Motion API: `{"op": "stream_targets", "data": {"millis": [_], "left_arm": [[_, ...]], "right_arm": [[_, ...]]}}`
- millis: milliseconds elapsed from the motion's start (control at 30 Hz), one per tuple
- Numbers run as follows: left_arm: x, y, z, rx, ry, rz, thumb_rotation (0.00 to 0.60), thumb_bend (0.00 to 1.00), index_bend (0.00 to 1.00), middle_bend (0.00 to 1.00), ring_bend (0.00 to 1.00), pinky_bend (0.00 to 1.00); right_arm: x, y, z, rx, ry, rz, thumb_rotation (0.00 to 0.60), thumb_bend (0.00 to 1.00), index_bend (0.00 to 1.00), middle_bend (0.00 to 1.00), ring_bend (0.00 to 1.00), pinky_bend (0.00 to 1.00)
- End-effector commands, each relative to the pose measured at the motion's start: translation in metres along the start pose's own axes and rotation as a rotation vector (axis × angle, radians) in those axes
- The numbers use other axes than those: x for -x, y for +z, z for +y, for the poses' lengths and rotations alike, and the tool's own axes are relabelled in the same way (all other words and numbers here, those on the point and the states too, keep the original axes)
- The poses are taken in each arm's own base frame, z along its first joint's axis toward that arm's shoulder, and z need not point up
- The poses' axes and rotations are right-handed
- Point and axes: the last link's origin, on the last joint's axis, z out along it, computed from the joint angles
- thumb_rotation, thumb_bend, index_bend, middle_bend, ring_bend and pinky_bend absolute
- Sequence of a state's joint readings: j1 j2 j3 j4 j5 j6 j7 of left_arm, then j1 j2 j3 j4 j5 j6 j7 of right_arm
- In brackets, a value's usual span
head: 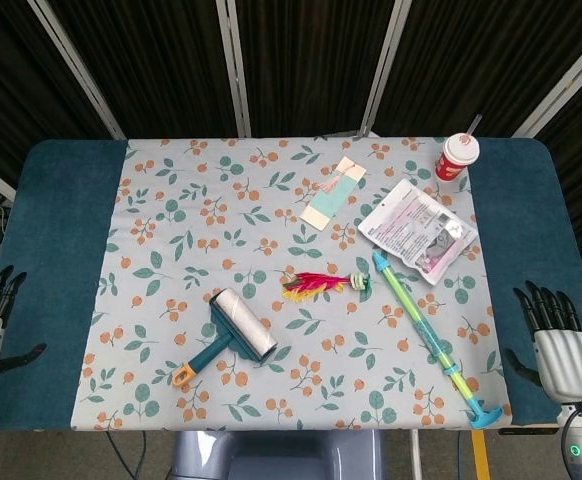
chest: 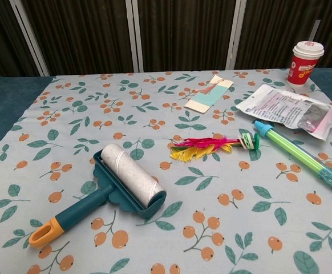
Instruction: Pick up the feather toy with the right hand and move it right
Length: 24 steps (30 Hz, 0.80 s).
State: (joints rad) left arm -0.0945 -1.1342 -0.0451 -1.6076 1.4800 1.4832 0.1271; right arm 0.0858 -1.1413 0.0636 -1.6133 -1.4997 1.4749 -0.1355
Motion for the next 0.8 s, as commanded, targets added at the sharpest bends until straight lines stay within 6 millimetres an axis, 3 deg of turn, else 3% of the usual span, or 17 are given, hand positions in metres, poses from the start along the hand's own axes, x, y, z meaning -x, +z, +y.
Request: {"op": "stream_targets", "data": {"millis": [33,300,567,633,800], "left_arm": [[0.000,0.000,0.000,-0.001,0.000,0.000,0.553,0.13,0.03,0.00,0.00,0.00],[0.000,-0.001,0.001,0.001,0.003,0.003,0.554,0.13,0.03,0.00,0.00,0.00],[0.000,0.000,0.000,0.002,0.002,0.002,0.554,0.13,0.04,0.00,0.00,0.00],[0.000,0.000,0.000,0.003,0.002,0.000,0.556,0.13,0.04,0.00,0.00,0.00],[0.000,0.000,0.000,0.007,0.002,-0.003,0.555,0.13,0.04,0.00,0.00,0.00]], "right_arm": [[-0.001,0.001,-0.004,-0.016,0.017,0.015,0.600,0.18,0.07,0.00,0.00,0.00],[-0.006,0.024,-0.036,-0.113,0.048,0.038,0.600,0.18,0.15,0.03,0.00,0.00],[0.003,0.077,-0.119,-0.262,0.057,0.050,0.600,0.18,0.27,0.14,0.00,0.00],[0.015,0.091,-0.150,-0.305,0.066,0.034,0.600,0.18,0.30,0.16,0.00,0.00],[0.043,0.108,-0.191,-0.315,0.069,-0.001,0.600,0.18,0.36,0.20,0.00,0.00]]}}
